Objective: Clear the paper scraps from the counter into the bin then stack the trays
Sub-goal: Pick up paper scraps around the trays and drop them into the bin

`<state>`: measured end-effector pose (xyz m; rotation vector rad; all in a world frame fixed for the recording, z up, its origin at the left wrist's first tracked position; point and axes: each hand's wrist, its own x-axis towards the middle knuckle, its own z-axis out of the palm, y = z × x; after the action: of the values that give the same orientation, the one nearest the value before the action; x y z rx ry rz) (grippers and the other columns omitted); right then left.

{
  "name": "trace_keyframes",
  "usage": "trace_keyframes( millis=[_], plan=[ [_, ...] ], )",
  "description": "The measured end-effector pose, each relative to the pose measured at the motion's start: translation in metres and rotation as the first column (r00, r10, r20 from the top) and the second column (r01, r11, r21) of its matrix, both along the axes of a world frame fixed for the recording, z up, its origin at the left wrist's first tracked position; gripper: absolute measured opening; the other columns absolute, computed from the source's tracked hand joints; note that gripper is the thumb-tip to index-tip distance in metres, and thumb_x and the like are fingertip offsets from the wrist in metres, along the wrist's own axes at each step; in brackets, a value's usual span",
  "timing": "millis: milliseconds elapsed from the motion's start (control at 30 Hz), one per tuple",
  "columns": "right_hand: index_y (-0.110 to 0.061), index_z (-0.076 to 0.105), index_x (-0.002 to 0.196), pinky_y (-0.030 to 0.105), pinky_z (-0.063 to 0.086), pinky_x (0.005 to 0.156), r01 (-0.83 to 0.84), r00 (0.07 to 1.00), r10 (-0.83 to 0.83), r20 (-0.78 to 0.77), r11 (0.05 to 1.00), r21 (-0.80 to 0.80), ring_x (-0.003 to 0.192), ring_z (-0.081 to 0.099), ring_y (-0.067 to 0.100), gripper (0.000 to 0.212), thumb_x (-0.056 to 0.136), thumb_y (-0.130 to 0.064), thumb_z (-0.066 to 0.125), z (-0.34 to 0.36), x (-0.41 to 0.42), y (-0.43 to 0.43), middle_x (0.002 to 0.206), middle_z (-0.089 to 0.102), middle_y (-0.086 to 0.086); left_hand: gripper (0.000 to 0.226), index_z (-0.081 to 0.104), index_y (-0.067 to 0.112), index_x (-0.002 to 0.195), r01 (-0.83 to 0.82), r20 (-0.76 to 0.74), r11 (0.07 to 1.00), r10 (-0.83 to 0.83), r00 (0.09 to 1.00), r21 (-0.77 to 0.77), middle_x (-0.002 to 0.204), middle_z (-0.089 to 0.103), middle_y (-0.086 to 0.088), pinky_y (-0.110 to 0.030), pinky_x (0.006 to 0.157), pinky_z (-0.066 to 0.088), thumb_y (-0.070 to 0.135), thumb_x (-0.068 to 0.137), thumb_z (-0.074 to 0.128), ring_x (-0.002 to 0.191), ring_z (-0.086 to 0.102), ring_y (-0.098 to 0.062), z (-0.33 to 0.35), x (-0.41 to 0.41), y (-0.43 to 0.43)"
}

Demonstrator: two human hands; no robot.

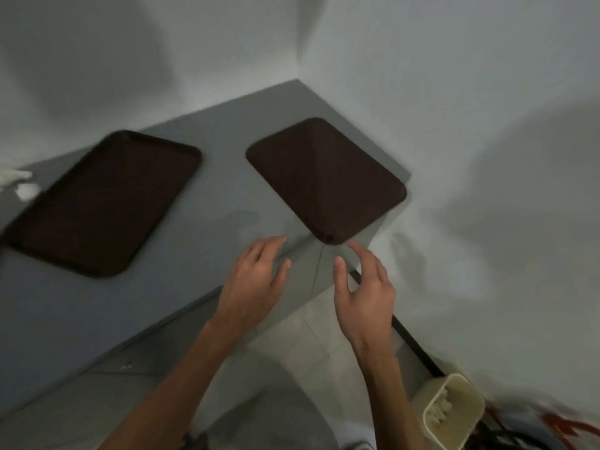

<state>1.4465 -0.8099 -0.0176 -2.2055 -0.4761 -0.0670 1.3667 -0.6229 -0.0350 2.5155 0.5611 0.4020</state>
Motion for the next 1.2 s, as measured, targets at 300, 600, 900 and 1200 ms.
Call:
trace_keyframes(
  millis=[300, 600, 900, 1200],
  plan=[
    [-0.025, 0.063, 0.138, 0.031, 0.051, 0.104, -0.177, 0.984, 0.176, 0.018, 0.984, 0.001, 0.126, 0.063, 0.016, 0.04, 0.103, -0.044, 0.059, 0.047, -0.129, 0.227, 0.137, 0.068, -0.002, 0.043, 0.054, 0.027, 0.142, -0.217, -0.018, 0.975, 0.218, 0.976, 0.039, 0.141, 0.06, 0.003, -0.041, 0.106, 0.046, 0.041, 0.102, 0.055, 0.131, 0.052, -0.021, 0.057, -0.17, 0.242],
    [-0.024, 0.068, 0.13, 0.021, 0.049, 0.095, -0.438, 0.899, 0.435, -0.051, 0.896, -0.078, 0.109, 0.07, 0.019, 0.03, 0.1, -0.029, 0.069, 0.033, -0.241, 0.435, 0.121, 0.072, 0.001, 0.035, 0.056, 0.026, 0.135, -0.459, -0.144, 0.889, 0.455, 0.879, 0.007, 0.127, 0.064, -0.002, -0.045, 0.096, 0.052, 0.038, 0.102, 0.053, 0.118, 0.058, -0.028, 0.061, -0.33, 0.428],
    [-0.016, 0.062, 0.133, 0.042, 0.056, 0.097, -0.597, 0.79, 0.612, -0.048, 0.748, -0.29, 0.111, 0.065, 0.031, 0.031, 0.103, -0.019, 0.061, 0.02, -0.253, 0.629, 0.13, 0.064, 0.01, 0.034, 0.057, 0.02, 0.133, -0.596, -0.177, 0.803, 0.588, 0.789, 0.012, 0.123, 0.064, -0.004, -0.045, 0.093, 0.055, 0.032, 0.102, 0.055, 0.113, 0.06, -0.025, 0.035, -0.43, 0.561],
    [-0.007, 0.061, 0.135, 0.038, 0.046, 0.107, -0.566, 0.747, 0.656, -0.11, 0.541, -0.621, 0.125, 0.061, 0.034, 0.032, 0.104, -0.005, 0.05, -0.039, -0.213, 0.731, 0.136, 0.062, 0.017, 0.034, 0.059, 0.007, 0.132, -0.615, -0.181, 0.782, 0.623, 0.761, 0.106, 0.126, 0.062, -0.018, -0.049, 0.091, 0.057, 0.008, 0.098, 0.059, 0.109, 0.061, -0.035, 0.017, -0.443, 0.659]
  ],
)
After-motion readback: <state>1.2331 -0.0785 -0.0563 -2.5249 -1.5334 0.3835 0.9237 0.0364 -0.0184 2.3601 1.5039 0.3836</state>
